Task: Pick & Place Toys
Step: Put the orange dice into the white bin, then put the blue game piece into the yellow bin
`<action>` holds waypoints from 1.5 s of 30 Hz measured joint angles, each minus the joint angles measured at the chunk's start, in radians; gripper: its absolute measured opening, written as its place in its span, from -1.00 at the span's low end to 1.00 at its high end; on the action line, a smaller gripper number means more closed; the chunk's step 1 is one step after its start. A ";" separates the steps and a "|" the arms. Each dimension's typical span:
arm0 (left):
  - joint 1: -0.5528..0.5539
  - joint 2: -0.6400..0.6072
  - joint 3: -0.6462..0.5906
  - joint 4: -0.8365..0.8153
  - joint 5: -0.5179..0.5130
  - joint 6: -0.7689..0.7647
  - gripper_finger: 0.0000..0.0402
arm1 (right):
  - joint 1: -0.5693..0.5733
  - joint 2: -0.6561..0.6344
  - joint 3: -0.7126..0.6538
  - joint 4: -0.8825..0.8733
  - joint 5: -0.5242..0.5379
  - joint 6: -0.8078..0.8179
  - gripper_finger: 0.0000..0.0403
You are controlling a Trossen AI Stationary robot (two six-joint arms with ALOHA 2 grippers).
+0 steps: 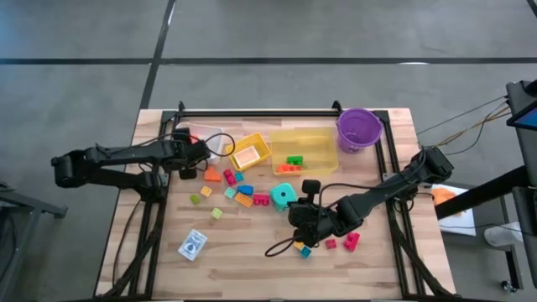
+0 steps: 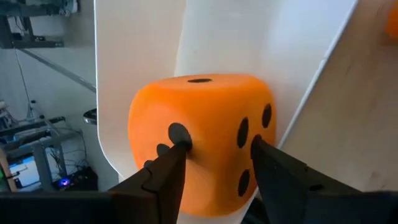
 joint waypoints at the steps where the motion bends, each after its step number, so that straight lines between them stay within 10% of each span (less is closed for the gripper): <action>1: 0.000 0.000 0.000 -0.001 -0.002 -0.002 -0.09 | 0.000 0.000 0.000 0.000 0.000 0.000 -0.95; 12: 0.000 0.000 0.000 -0.042 -0.021 -0.003 -0.04 | -0.001 0.000 0.000 0.002 0.000 0.000 -0.95; 27: -0.025 -0.001 0.055 -0.098 -0.065 -0.117 0.73 | 0.000 0.000 0.000 0.002 0.000 0.000 -0.95; 45: -0.258 -0.001 0.330 -0.197 0.100 -0.190 0.79 | 0.000 0.000 0.000 0.017 0.000 0.000 -0.95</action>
